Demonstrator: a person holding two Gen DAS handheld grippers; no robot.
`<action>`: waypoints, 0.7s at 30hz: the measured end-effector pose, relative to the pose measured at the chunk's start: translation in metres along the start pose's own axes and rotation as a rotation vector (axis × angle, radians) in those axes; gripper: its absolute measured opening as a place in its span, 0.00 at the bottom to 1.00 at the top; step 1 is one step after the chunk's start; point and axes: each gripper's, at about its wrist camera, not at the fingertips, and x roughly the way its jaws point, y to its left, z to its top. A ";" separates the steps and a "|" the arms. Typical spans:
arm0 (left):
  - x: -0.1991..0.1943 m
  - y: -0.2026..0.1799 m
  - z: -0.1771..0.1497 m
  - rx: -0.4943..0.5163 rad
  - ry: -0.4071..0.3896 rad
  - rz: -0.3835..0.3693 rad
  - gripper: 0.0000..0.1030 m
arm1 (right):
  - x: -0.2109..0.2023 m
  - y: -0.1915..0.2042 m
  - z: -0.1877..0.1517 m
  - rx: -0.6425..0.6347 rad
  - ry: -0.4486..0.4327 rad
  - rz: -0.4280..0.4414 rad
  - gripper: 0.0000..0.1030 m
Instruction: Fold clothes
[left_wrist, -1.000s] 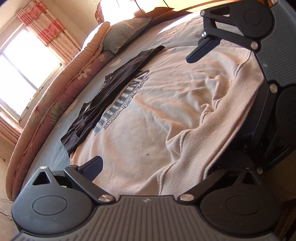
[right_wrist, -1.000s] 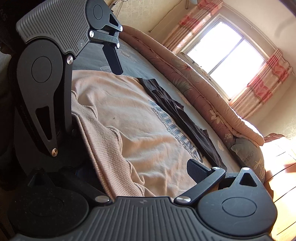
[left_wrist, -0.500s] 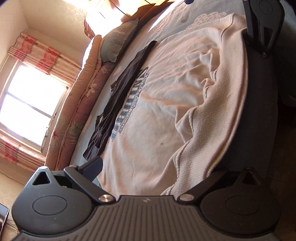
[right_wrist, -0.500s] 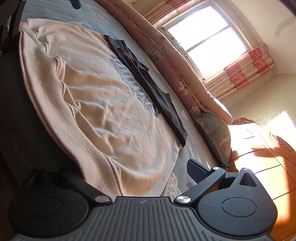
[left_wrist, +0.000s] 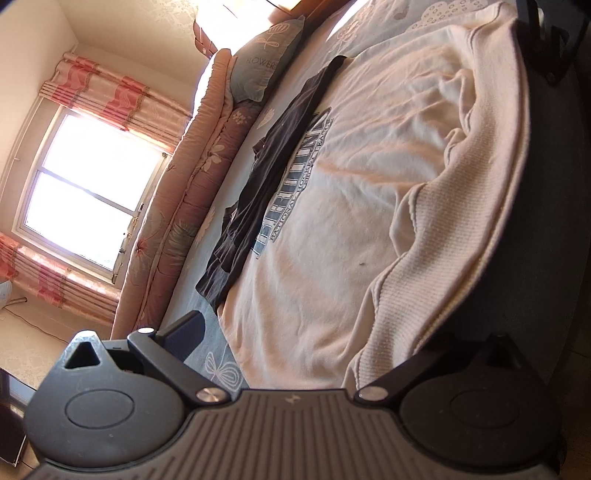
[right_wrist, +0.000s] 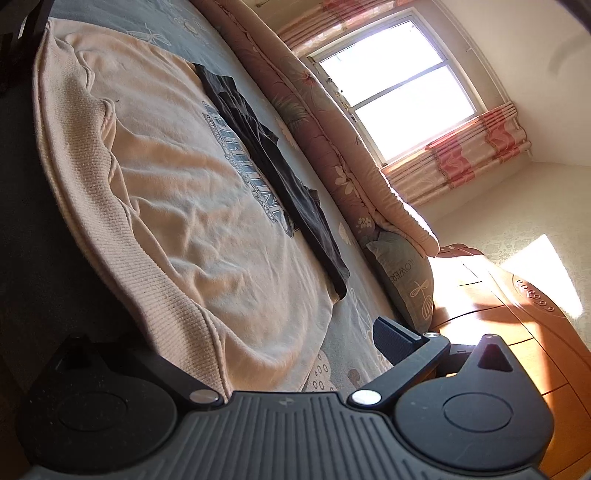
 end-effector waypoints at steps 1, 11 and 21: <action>-0.001 0.001 -0.001 -0.007 0.001 0.009 0.99 | -0.001 0.001 0.000 -0.003 -0.003 -0.023 1.00; 0.001 0.018 0.001 -0.057 -0.005 0.050 0.99 | 0.000 -0.010 0.009 0.012 -0.019 -0.151 1.00; 0.016 0.037 0.009 -0.061 -0.024 0.085 0.99 | 0.012 -0.025 0.021 0.028 -0.026 -0.189 1.00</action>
